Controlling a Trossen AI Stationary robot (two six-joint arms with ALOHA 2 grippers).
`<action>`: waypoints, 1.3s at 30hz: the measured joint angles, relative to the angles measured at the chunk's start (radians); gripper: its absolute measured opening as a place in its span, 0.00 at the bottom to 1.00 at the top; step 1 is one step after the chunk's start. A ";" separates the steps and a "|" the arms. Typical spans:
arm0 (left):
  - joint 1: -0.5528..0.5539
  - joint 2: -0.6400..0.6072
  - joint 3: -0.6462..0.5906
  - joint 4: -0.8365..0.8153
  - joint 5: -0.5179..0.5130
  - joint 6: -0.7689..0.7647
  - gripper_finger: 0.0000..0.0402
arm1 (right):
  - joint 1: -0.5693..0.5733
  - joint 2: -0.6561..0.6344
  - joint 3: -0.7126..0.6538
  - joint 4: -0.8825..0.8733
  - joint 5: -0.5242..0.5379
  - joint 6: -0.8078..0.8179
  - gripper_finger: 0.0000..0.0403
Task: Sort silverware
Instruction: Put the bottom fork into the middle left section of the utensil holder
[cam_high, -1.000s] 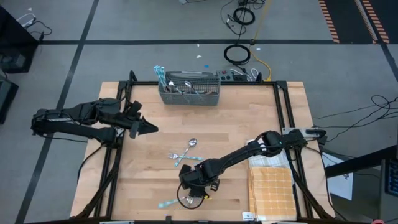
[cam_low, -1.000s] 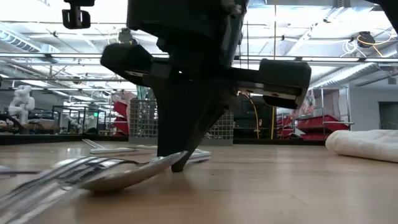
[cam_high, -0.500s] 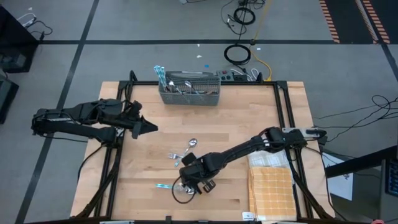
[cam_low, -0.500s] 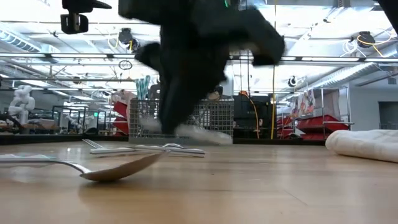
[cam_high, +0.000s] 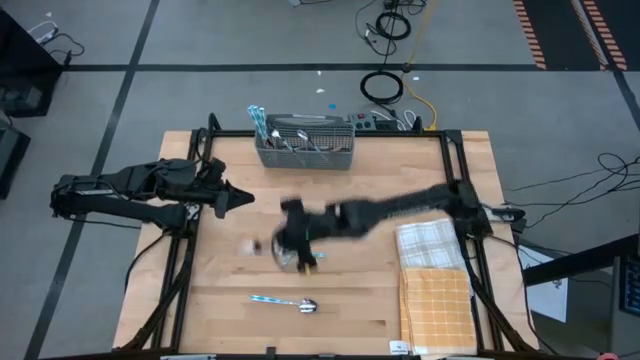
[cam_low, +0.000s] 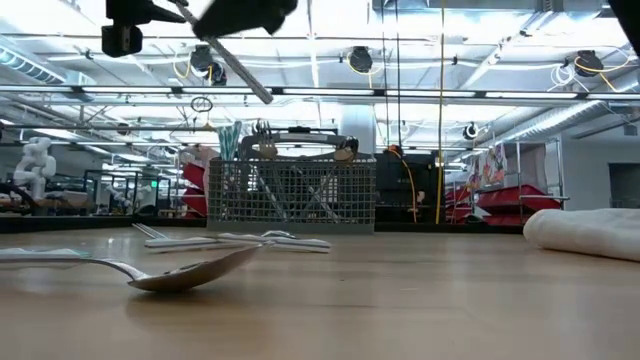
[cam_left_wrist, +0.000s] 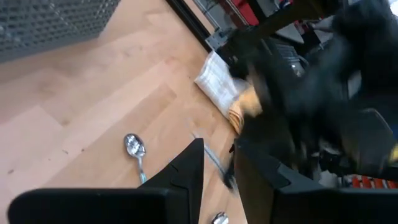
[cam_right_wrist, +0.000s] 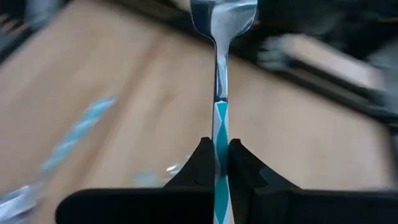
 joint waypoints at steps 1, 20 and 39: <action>0.000 -0.002 0.000 0.000 -0.007 0.002 0.22 | -0.038 -0.024 -0.015 0.034 -0.001 0.000 0.00; 0.000 -0.022 0.000 0.003 -0.222 0.080 0.22 | -0.400 -0.159 -0.650 1.266 0.134 0.235 0.00; 0.000 -0.018 0.000 -0.004 -0.328 0.098 0.22 | -0.440 -0.031 -0.602 1.234 0.332 0.264 0.00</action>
